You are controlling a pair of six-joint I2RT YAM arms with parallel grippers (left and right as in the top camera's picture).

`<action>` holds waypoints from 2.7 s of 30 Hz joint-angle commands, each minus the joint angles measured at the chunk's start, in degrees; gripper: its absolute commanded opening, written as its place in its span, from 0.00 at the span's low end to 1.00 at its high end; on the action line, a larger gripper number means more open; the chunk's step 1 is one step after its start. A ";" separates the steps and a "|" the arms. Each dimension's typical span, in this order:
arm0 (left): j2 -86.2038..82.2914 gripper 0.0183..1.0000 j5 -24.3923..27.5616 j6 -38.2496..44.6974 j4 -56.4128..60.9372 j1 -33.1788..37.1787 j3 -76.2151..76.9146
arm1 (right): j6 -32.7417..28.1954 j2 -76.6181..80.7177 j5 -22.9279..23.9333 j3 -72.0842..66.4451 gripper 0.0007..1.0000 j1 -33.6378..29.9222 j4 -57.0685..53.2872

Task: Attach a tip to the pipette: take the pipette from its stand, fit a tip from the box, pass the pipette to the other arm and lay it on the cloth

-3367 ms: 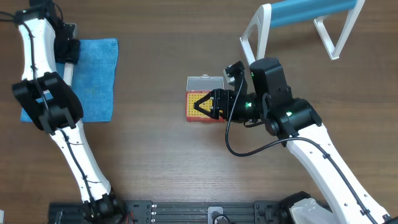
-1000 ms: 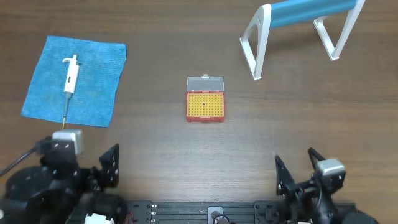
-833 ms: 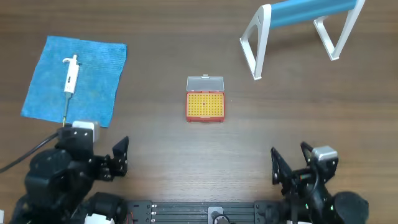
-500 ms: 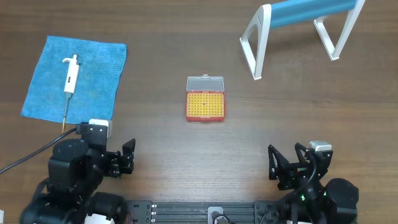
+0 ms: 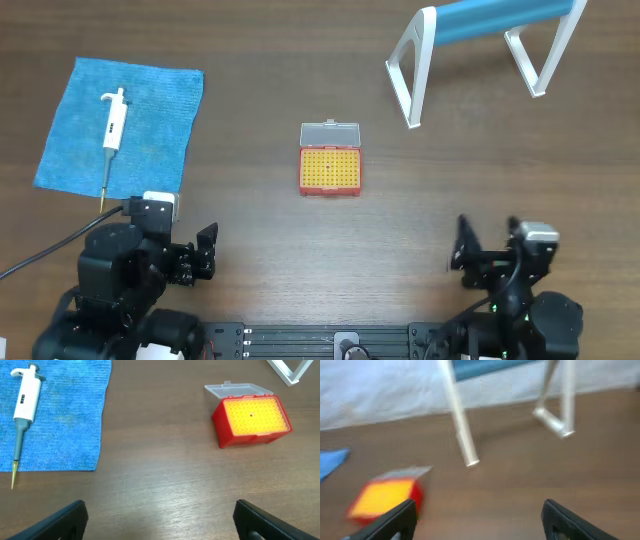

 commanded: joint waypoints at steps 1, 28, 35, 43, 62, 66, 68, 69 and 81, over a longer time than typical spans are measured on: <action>-0.48 0.94 -0.63 0.74 0.17 -0.22 -0.39 | -3.56 -0.85 14.16 -4.39 0.80 4.72 5.38; -0.48 0.94 -0.63 0.72 0.17 -0.22 -0.39 | -4.83 -0.87 5.09 -26.88 0.80 5.55 33.81; -1.75 0.94 -0.72 0.72 0.00 0.63 -1.33 | -4.83 -0.87 5.09 -26.88 0.80 5.55 33.81; -21.77 0.94 6.91 -1.03 32.13 8.57 -24.94 | -4.83 -0.87 5.09 -26.88 0.80 5.55 33.81; -28.02 0.95 8.26 -6.84 58.49 13.22 -46.84 | -4.83 -0.87 5.09 -26.88 0.80 5.55 33.81; -28.02 0.95 8.39 -6.86 58.71 12.46 -46.84 | -4.83 -0.87 5.11 -26.88 0.80 5.55 33.81; -28.02 0.95 8.39 -6.86 58.71 12.50 -46.84 | -4.83 -0.87 5.11 -26.88 0.80 5.55 33.81; -28.02 0.95 8.37 -6.86 58.71 12.59 -46.84 | -4.83 -0.87 5.09 -26.88 0.80 5.55 33.81; -28.02 0.95 8.37 -6.86 58.71 12.57 -46.84 | -4.83 -0.87 5.11 -26.88 0.80 5.55 33.81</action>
